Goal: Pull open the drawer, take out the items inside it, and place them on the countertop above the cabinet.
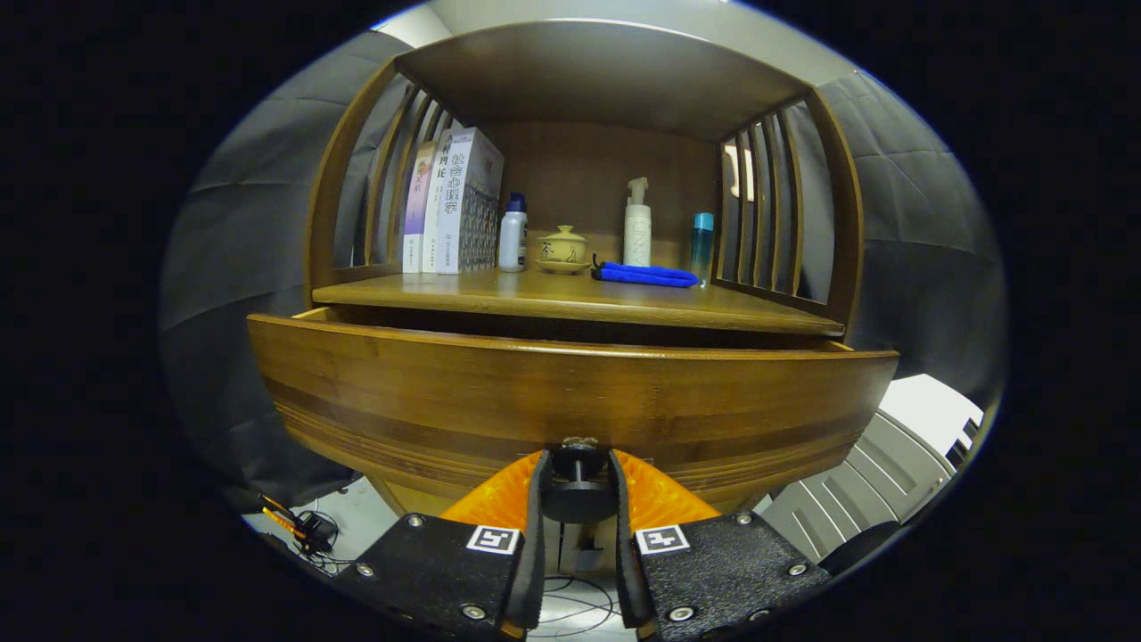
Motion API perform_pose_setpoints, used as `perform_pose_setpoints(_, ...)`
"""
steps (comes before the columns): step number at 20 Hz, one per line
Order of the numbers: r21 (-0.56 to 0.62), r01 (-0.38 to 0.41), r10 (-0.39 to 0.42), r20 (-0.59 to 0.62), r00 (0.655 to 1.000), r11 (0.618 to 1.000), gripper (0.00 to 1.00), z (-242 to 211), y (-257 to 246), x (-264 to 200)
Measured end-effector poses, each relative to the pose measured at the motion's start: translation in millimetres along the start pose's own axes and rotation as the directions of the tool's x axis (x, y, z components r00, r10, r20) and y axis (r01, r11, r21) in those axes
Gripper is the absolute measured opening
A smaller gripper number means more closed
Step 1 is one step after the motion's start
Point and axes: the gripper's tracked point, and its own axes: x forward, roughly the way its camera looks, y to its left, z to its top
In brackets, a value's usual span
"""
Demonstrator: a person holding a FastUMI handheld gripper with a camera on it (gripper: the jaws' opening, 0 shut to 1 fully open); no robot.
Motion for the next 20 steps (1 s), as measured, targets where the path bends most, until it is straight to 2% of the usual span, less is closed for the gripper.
perform_pose_setpoints(5, -0.023, -0.002, 0.002, 0.003, 1.000, 1.000, 0.34, -6.5, -1.1, -29.9)
perform_pose_setpoints(20, 0.011, -0.031, 0.031, -0.036, 0.999, 0.999, 0.33, -31.2, -2.3, -94.5)
